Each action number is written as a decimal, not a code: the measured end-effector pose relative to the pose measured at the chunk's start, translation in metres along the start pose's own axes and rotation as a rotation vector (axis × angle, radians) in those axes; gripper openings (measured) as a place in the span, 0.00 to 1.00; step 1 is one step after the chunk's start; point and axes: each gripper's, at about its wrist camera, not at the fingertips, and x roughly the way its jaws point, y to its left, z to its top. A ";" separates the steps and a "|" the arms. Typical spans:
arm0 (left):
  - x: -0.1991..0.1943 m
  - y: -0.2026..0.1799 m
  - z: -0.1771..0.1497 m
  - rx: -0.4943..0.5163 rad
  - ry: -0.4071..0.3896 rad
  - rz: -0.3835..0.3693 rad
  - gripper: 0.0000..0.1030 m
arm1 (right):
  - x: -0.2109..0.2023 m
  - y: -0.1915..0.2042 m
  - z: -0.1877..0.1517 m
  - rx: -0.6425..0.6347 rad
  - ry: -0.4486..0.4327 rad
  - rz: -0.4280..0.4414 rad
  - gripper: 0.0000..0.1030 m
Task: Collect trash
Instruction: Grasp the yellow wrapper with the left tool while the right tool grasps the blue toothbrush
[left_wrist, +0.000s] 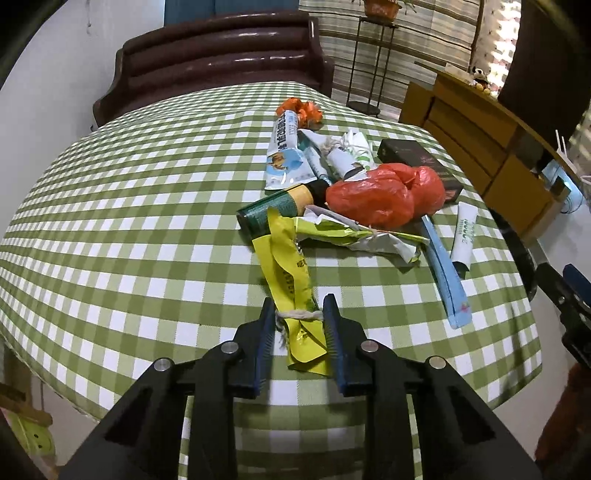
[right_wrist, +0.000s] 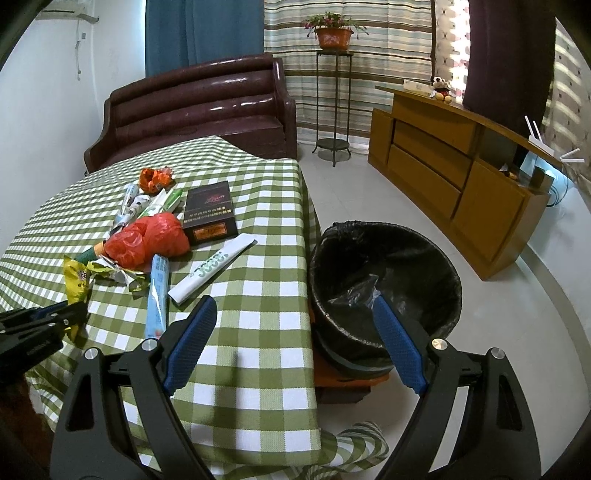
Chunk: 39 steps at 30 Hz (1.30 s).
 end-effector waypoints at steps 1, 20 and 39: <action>-0.001 0.000 -0.001 0.013 -0.001 0.006 0.26 | 0.000 0.001 -0.001 -0.002 0.003 0.000 0.82; -0.019 0.028 0.000 0.051 -0.086 0.063 0.26 | 0.005 0.040 -0.005 -0.039 0.055 0.095 0.48; -0.014 0.070 0.000 0.011 -0.090 0.069 0.26 | 0.030 0.104 -0.010 -0.137 0.128 0.149 0.23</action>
